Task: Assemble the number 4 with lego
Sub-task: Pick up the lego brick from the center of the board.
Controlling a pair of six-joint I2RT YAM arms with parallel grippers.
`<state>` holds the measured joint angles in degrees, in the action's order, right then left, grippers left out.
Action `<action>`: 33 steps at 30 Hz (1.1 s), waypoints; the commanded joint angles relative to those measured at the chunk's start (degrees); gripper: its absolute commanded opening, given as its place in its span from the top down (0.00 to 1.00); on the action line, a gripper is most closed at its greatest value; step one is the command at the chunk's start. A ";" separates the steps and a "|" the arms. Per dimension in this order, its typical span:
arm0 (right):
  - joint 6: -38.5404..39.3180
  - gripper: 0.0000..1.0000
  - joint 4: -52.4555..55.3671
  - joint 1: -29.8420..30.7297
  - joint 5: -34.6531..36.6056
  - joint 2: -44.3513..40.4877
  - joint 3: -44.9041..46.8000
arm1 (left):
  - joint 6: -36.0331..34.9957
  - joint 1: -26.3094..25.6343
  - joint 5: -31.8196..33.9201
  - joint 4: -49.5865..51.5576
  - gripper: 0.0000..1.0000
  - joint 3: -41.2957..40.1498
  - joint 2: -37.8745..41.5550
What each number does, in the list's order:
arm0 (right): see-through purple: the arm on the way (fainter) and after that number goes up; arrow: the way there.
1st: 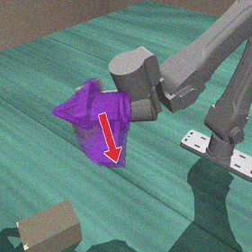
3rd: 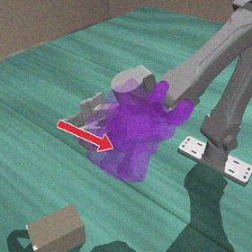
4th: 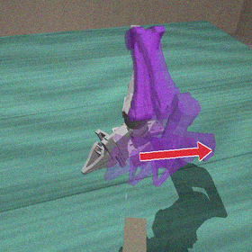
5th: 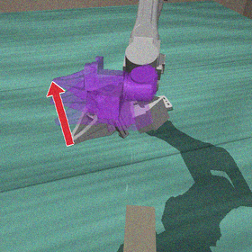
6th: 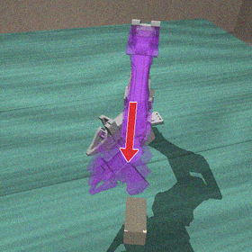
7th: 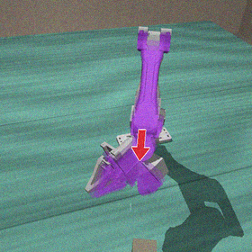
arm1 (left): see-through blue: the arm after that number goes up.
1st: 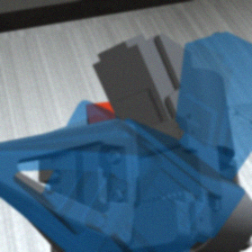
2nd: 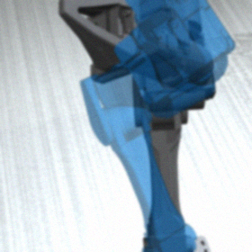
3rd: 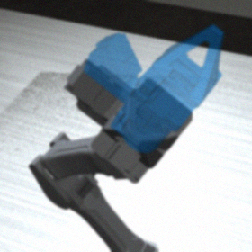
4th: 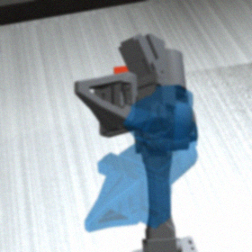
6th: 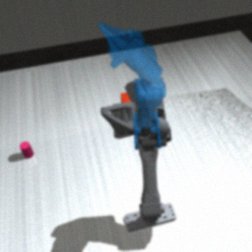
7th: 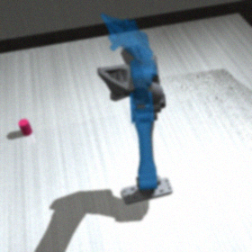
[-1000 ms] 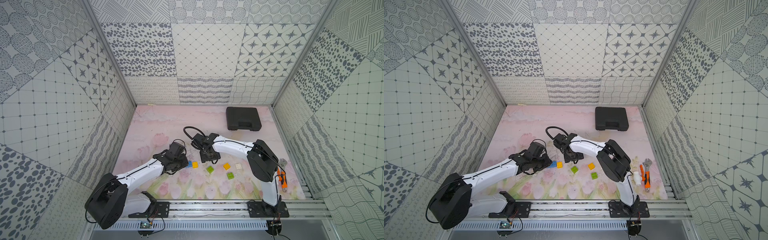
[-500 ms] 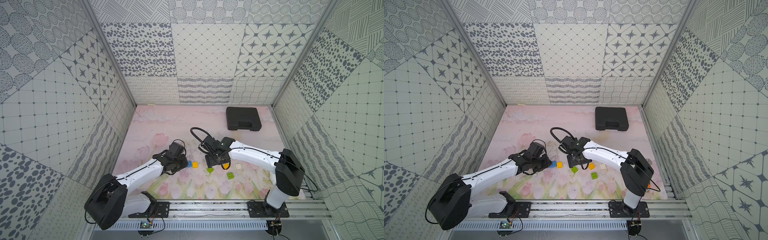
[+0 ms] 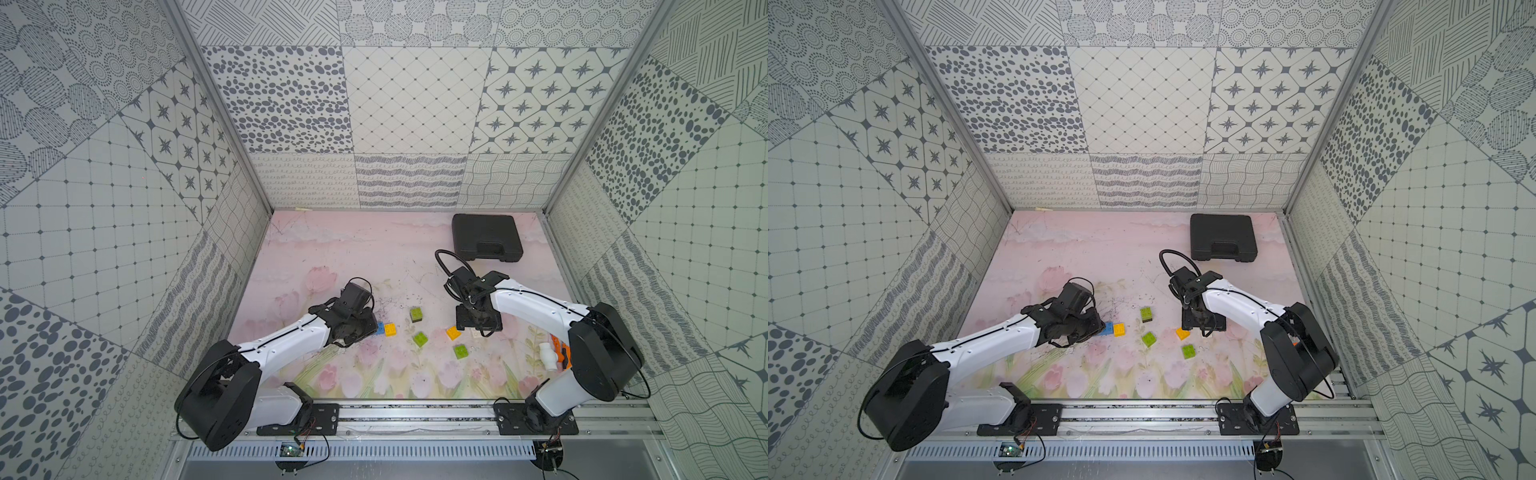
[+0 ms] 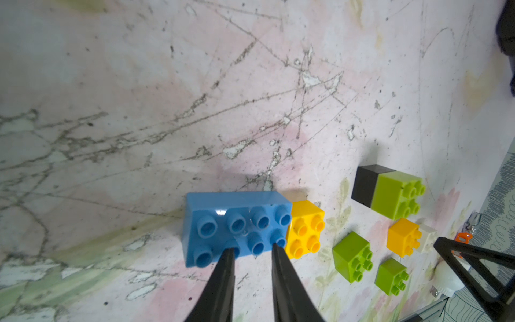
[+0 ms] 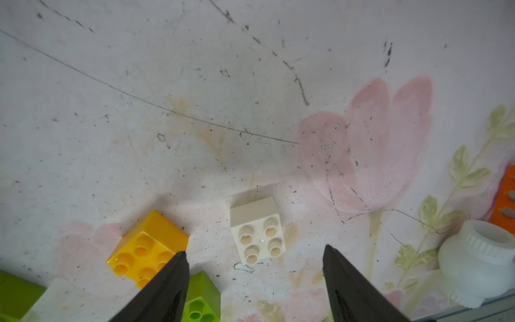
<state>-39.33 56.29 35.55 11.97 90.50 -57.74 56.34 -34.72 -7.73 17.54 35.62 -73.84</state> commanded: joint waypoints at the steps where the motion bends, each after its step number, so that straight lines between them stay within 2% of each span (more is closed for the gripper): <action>1: 0.64 0.22 -2.68 0.07 -1.37 1.55 0.39 | -0.69 0.33 -0.87 1.04 0.73 0.52 -0.19; 8: 0.48 0.37 -5.02 -1.26 -1.96 1.13 4.22 | -1.60 -2.18 -3.33 0.98 0.76 2.72 -1.97; 16: 2.10 0.62 -5.86 -0.88 -1.99 -1.10 4.58 | -0.35 -3.13 -3.94 -0.13 0.80 3.76 -4.10; 23: 2.16 0.66 1.40 6.64 1.27 -6.77 0.59 | -0.24 -3.16 -2.97 0.44 0.80 3.15 -4.00; 26: 0.99 0.66 2.44 10.84 -1.45 -6.40 -1.34 | -0.16 -3.10 -2.11 1.13 0.81 3.40 -4.23; 29: 1.00 0.66 -1.87 14.53 -6.26 -5.02 -2.33 | -0.09 -3.00 -1.50 1.97 0.82 3.98 -4.69; 33: 2.52 0.67 -3.43 15.40 -7.69 0.50 -4.66 | -0.15 -2.94 -1.14 3.09 0.84 4.63 -5.71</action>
<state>-37.41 54.85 50.98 6.22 87.44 -60.51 56.36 -37.71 -10.02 17.85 39.20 -78.74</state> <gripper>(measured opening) 0.362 0.168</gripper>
